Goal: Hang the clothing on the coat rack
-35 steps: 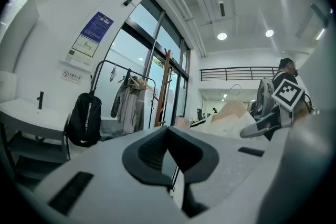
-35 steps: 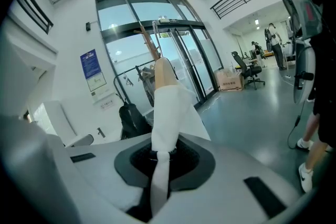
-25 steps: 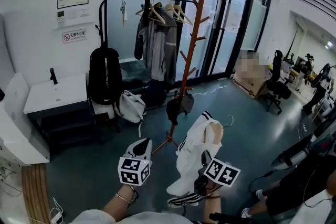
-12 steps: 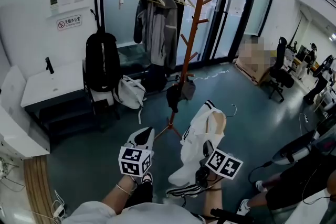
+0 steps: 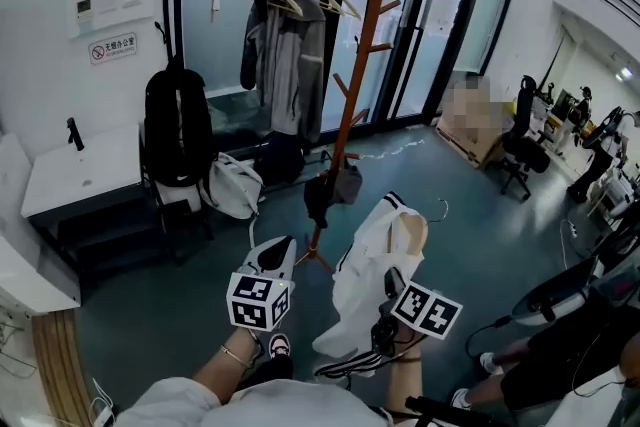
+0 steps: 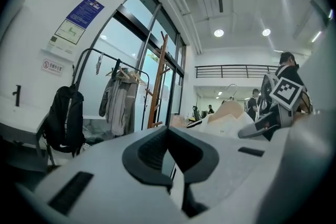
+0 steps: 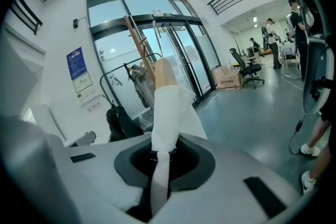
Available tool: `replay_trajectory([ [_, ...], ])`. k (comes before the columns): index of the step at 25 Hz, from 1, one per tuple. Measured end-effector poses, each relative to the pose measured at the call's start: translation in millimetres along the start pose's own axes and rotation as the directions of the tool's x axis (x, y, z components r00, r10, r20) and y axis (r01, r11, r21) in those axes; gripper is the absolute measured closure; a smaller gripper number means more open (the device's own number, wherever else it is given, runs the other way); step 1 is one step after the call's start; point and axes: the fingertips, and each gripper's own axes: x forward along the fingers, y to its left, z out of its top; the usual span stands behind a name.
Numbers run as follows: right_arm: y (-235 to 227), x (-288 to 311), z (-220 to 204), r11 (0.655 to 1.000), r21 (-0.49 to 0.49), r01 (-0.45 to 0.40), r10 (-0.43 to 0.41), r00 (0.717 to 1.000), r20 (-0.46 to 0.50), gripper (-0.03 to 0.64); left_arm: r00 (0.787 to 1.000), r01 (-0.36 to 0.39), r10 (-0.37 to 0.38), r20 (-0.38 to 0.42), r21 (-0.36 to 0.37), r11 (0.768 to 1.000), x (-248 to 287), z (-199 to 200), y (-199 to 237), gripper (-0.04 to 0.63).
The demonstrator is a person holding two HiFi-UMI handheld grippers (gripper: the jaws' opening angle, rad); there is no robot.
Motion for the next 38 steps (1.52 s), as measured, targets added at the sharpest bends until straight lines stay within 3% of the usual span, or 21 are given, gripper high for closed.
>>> replay_trajectory([
  [7,-5.1,34.5,34.8,1.0,0.005,0.011,-0.011,1.0,0.024,0.569,0.999,0.046,-0.047,0.016,0.028,0.999,54.7,18.7,5.3,0.588],
  [18,-31.8,93.8,54.8,0.997,0.048,0.06,-0.06,0.998,0.008,0.569,0.996,0.082,-0.081,-0.035,0.026,0.996,127.5,4.8,25.5,0.588],
  [27,-28.0,142.9,97.1,0.998,0.009,0.069,-0.069,0.998,0.014,0.569,0.996,0.092,-0.092,0.01,0.028,0.995,191.9,36.6,55.9,0.588],
  [38,-38.9,192.5,129.2,0.996,0.025,0.082,-0.083,0.996,0.04,0.569,0.996,0.087,-0.087,-0.001,0.007,0.996,256.6,39.0,91.2,0.588],
])
